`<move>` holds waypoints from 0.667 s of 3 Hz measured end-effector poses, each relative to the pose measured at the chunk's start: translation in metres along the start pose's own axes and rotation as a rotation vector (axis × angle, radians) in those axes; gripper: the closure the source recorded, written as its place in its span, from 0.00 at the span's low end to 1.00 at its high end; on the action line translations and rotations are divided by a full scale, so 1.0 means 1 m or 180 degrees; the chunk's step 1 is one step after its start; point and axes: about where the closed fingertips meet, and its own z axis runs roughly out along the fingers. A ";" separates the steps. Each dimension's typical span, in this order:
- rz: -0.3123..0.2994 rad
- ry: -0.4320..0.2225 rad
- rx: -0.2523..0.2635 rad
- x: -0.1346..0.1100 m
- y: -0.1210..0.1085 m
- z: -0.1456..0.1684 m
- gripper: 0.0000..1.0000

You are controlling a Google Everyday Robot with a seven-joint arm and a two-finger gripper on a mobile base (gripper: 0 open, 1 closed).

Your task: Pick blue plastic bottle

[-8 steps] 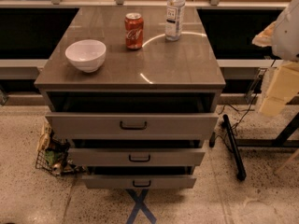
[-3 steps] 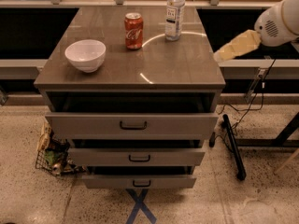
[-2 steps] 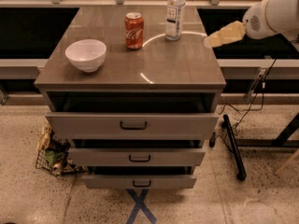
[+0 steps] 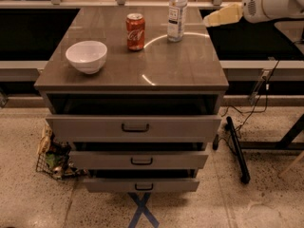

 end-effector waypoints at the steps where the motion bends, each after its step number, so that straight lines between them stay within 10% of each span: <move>1: 0.0259 -0.0003 -0.0060 0.007 0.010 0.020 0.00; 2: 0.0631 -0.0283 -0.0239 -0.003 0.033 0.068 0.00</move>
Offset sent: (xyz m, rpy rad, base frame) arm 0.0931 0.0985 -0.0363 0.4549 -0.0887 -0.0291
